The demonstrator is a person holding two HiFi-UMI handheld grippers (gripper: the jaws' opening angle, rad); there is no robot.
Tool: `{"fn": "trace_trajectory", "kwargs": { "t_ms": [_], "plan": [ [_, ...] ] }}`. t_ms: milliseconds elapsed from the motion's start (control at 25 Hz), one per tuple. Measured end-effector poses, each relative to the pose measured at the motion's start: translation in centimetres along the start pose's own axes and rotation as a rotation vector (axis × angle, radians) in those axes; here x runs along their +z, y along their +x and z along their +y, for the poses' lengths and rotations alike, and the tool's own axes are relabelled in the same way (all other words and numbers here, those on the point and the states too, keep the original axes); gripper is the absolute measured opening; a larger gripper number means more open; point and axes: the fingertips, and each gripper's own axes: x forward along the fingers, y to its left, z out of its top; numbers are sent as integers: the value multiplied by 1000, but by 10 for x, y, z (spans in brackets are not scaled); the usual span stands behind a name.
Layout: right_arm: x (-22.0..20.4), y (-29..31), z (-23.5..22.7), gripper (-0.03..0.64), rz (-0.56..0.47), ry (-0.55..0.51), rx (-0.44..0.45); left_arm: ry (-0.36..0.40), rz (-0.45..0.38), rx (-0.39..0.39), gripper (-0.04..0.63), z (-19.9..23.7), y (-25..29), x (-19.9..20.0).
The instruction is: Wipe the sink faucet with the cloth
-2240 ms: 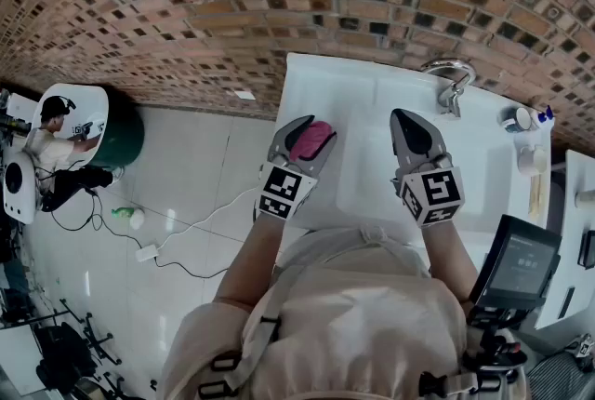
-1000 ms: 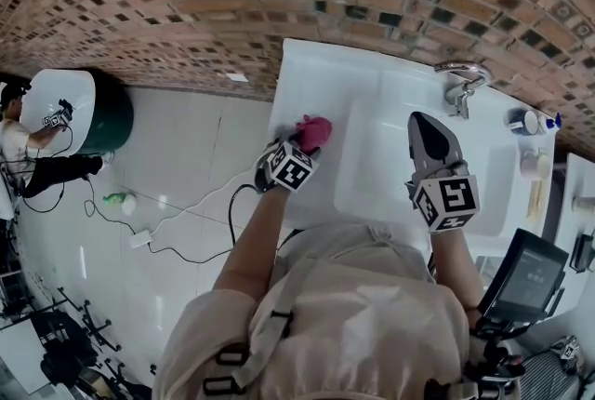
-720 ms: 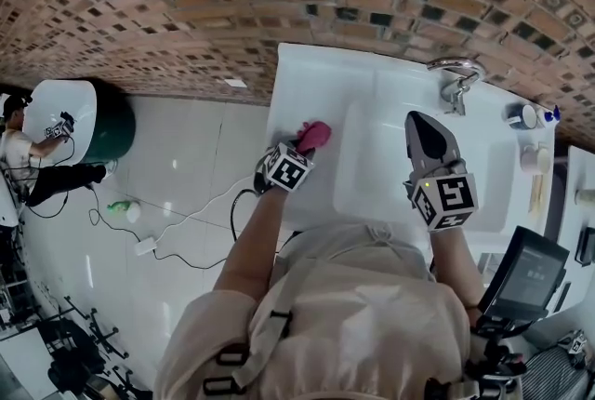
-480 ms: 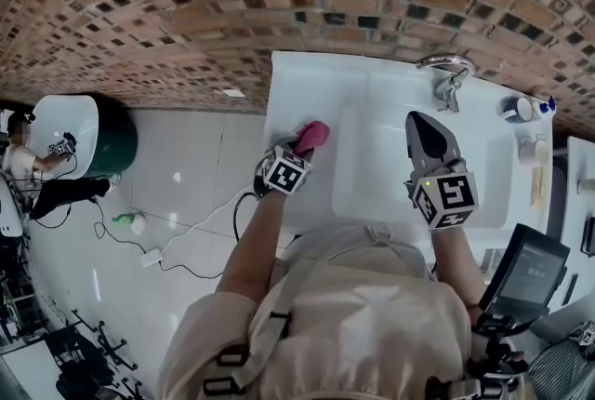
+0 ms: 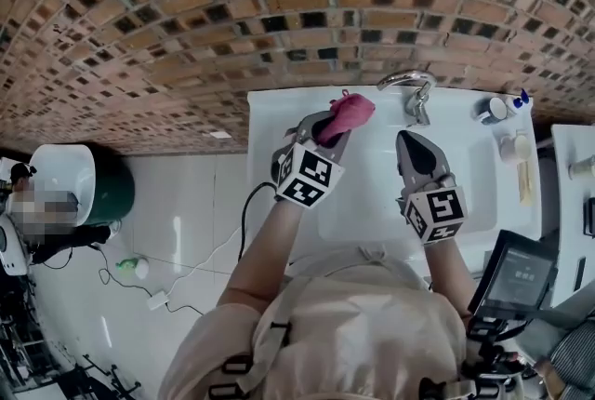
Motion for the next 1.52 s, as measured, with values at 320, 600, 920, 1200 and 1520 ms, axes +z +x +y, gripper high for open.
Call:
{"fn": "trace_trajectory", "kwargs": {
  "t_ms": [320, 600, 920, 1200, 1520],
  "plan": [
    [6, -13, -40, -17, -20, 6, -63, 84, -148, -74, 89, -13, 49, 108],
    [3, -17, -62, -17, -4, 27, -75, 48, -86, -108, 91, -22, 103, 111],
    [-6, -3, -64, -17, 12, 46, -37, -80, -71, -73, 92, -3, 110, 81],
    [-7, 2, -58, -17, 14, 48, -10, -204, 27, -49, 92, 2, 117, 22],
    [-8, -5, -64, -17, 16, 48, -29, -270, -66, -32, 92, -1, 89, 41]
  ]
}}
